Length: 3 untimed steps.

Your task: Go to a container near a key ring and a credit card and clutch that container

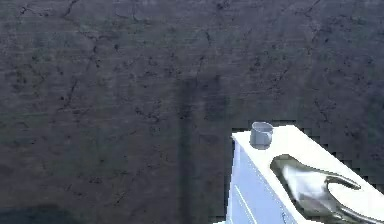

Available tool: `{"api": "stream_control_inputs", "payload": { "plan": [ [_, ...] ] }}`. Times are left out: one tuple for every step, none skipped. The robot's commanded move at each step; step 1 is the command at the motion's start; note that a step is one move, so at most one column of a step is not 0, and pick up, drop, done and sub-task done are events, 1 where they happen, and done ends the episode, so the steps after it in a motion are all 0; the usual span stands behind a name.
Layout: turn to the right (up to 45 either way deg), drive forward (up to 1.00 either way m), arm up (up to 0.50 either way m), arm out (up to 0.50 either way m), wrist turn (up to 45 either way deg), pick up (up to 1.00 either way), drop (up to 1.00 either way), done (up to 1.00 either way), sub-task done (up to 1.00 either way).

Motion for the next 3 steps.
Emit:
{"api": "stream_control_inputs", "payload": {
  "plan": [
    [-45.0,0.0,0.0,0.0,0.0,0.0,0.0,0.0,0.0],
    [-21.0,0.0,0.0,0.0,0.0,0.0,0.0,0.0,0.0],
    [45.0,0.0,0.0,0.0,0.0,0.0,0.0,0.0,0.0]
  ]
}}
